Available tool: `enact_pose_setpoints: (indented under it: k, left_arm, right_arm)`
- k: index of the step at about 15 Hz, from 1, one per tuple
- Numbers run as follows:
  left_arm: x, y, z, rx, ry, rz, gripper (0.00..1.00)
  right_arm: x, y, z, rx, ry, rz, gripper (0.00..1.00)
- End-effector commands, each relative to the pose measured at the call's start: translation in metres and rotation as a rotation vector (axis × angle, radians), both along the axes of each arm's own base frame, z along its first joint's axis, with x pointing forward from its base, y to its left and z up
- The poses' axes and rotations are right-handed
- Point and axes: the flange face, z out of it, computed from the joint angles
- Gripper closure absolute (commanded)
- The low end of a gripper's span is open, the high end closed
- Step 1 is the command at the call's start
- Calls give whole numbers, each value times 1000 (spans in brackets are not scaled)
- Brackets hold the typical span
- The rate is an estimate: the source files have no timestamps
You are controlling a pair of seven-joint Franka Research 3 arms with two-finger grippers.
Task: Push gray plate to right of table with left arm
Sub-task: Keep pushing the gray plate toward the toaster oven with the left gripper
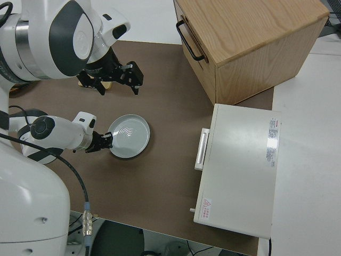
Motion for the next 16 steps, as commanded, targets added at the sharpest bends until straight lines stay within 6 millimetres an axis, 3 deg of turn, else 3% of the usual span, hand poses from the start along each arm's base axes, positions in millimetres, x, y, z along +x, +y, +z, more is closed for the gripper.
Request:
enact_pose_setpoints:
  k: [1, 4, 5, 6, 8, 13, 16]
  left_arm:
    - [-4, -20, -37, 25, 16, 6, 1000]
    - [1, -18, -27, 19, 6, 13, 949]
    - [1, -18, -25, 18, 5, 14, 863]
    - [4, -17, -23, 17, 4, 17, 676]
    - [5, -14, -19, 26, 9, 25, 430]
    - [12, -4, 10, 43, 10, 37, 28]
    - [21, 12, 32, 75, 9, 42, 13]
  right_arm:
    - [-2, -2, 4, 9, 5, -5, 17]
    - [-2, -2, 4, 9, 5, -8, 17]
    - [-2, -2, 4, 9, 5, -6, 17]
    - [-2, -2, 4, 9, 5, -8, 17]
    - [-2, -2, 4, 9, 5, -6, 17]
    - [-2, -2, 4, 9, 5, -6, 17]
    - [-2, -2, 4, 9, 5, -5, 17]
